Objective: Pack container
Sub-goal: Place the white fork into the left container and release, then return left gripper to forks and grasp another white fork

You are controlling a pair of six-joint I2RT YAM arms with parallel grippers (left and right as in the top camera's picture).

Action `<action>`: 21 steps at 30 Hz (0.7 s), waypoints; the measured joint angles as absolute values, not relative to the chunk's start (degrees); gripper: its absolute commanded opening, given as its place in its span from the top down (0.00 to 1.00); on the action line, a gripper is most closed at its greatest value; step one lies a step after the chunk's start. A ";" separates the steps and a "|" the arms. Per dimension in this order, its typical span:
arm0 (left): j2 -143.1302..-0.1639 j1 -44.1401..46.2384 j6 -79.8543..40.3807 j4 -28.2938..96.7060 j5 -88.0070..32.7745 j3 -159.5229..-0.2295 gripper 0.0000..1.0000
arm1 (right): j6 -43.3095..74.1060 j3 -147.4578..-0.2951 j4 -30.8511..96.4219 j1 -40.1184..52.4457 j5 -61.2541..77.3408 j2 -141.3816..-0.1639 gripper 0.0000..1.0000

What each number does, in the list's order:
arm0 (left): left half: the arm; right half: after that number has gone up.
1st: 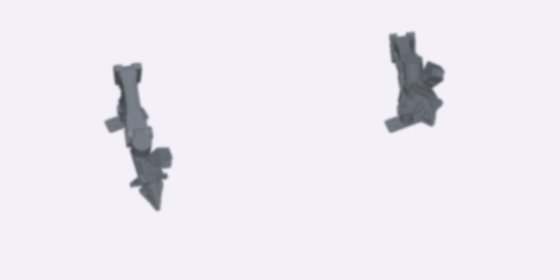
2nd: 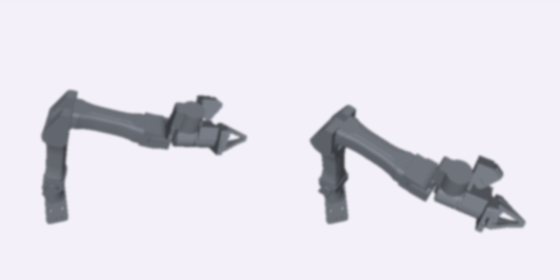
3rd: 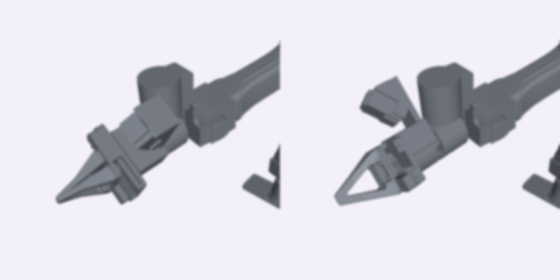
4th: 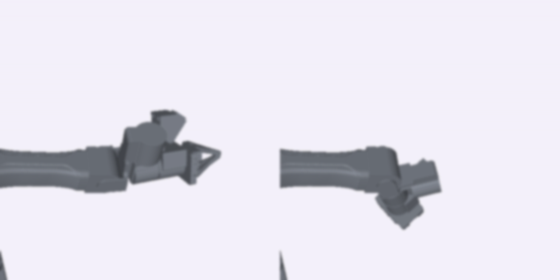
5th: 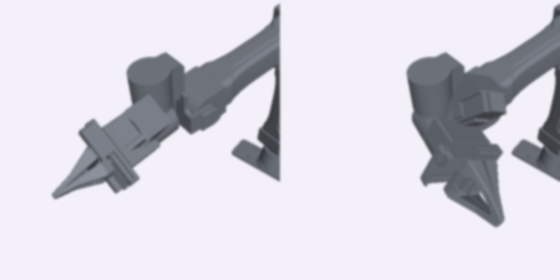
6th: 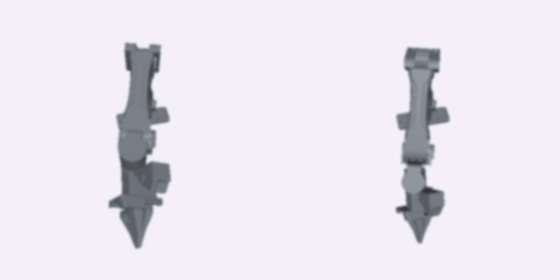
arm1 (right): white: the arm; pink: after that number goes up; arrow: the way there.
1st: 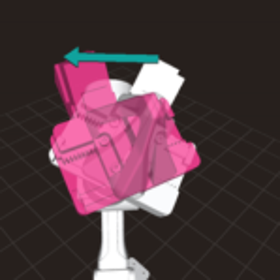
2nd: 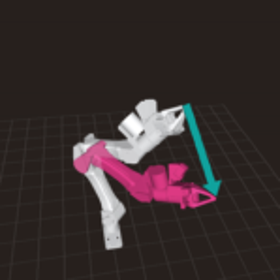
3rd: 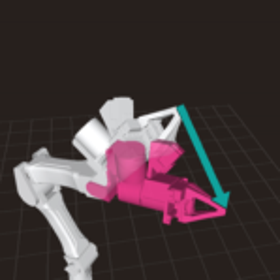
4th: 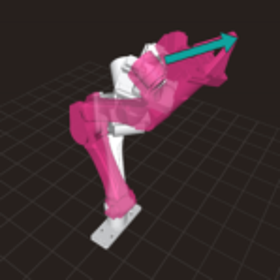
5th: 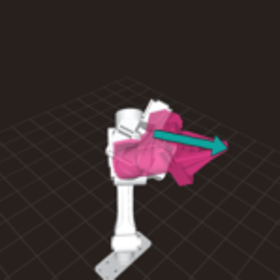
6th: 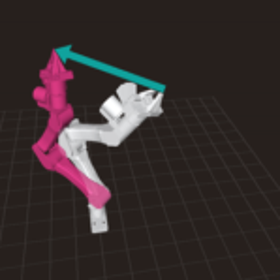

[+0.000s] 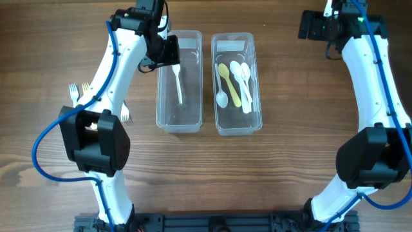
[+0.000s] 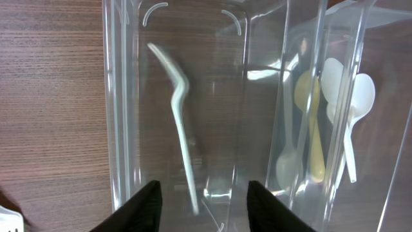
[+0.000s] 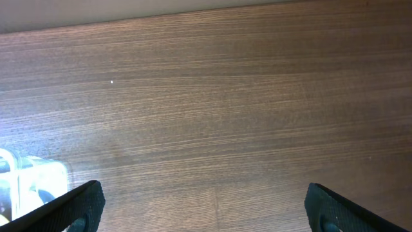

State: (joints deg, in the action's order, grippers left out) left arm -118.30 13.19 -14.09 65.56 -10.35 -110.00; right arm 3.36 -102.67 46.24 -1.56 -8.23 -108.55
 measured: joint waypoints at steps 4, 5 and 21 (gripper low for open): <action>-118.28 12.93 -13.56 66.11 -9.80 -110.00 0.50 | 3.38 -102.67 46.24 -1.56 -8.23 -108.55 0.00; -118.28 12.51 -13.39 67.13 -8.62 -110.00 0.50 | 3.36 -102.67 46.24 -1.56 -8.23 -108.55 0.00; -113.89 -4.97 -7.57 73.89 -2.55 -110.17 0.51 | 3.36 -102.67 46.26 -1.56 -8.23 -108.55 0.00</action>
